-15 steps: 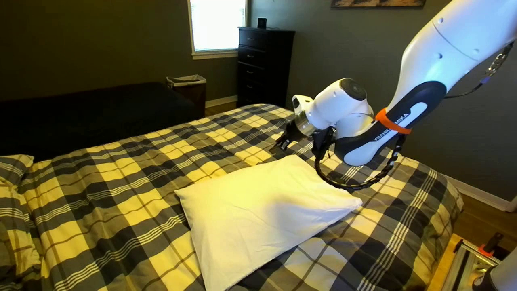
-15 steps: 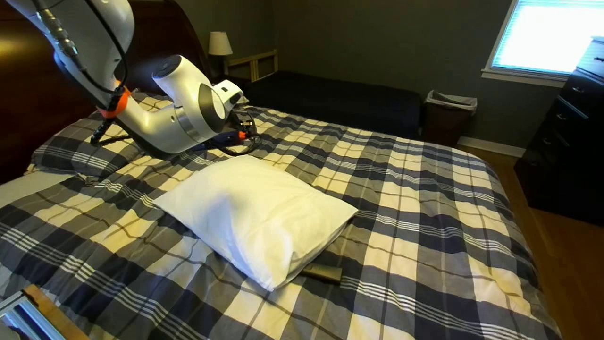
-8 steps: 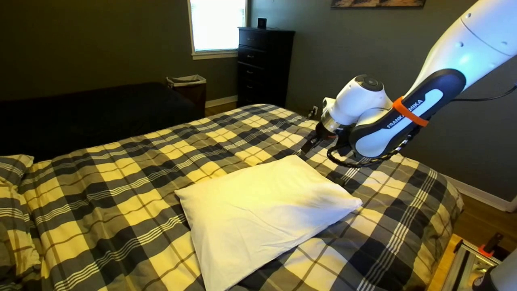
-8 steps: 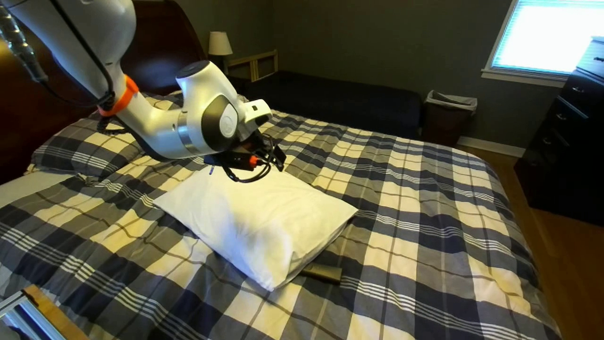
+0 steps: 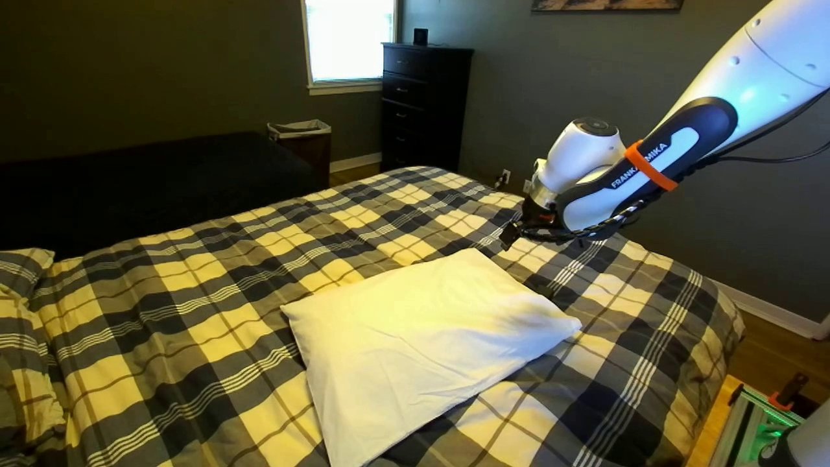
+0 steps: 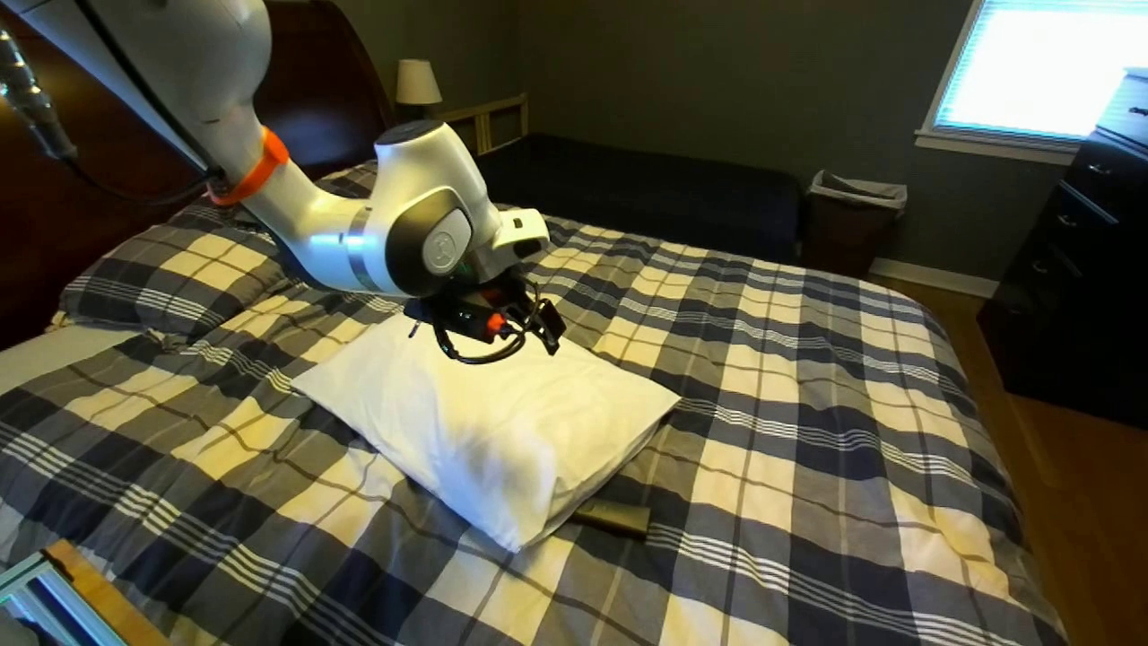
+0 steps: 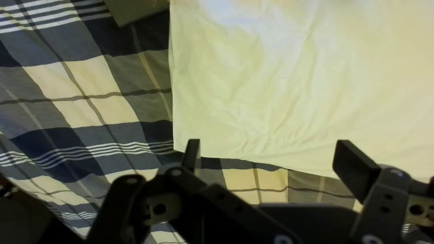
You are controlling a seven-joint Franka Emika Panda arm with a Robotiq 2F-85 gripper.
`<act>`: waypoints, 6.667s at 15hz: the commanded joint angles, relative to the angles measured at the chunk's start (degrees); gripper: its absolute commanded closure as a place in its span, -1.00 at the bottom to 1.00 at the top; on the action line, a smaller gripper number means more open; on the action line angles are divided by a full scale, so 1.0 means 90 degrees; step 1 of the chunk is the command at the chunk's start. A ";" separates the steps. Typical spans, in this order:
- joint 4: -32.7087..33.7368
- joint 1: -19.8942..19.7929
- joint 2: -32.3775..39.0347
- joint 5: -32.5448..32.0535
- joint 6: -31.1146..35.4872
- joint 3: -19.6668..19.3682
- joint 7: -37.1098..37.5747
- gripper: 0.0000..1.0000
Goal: Move the pillow
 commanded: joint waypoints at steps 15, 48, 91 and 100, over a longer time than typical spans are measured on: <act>0.2613 -0.0795 0.3160 0.2370 -0.1630 -0.0367 0.1855 -1.00; 0.4831 -0.1322 0.5430 0.3791 -0.2910 -0.0472 0.3926 0.29; 0.3197 -0.0468 0.2957 0.1867 -0.1535 0.0536 -0.0693 -0.12; 0.2725 -0.0429 0.2374 0.1713 -0.1231 0.0271 -0.0617 -1.00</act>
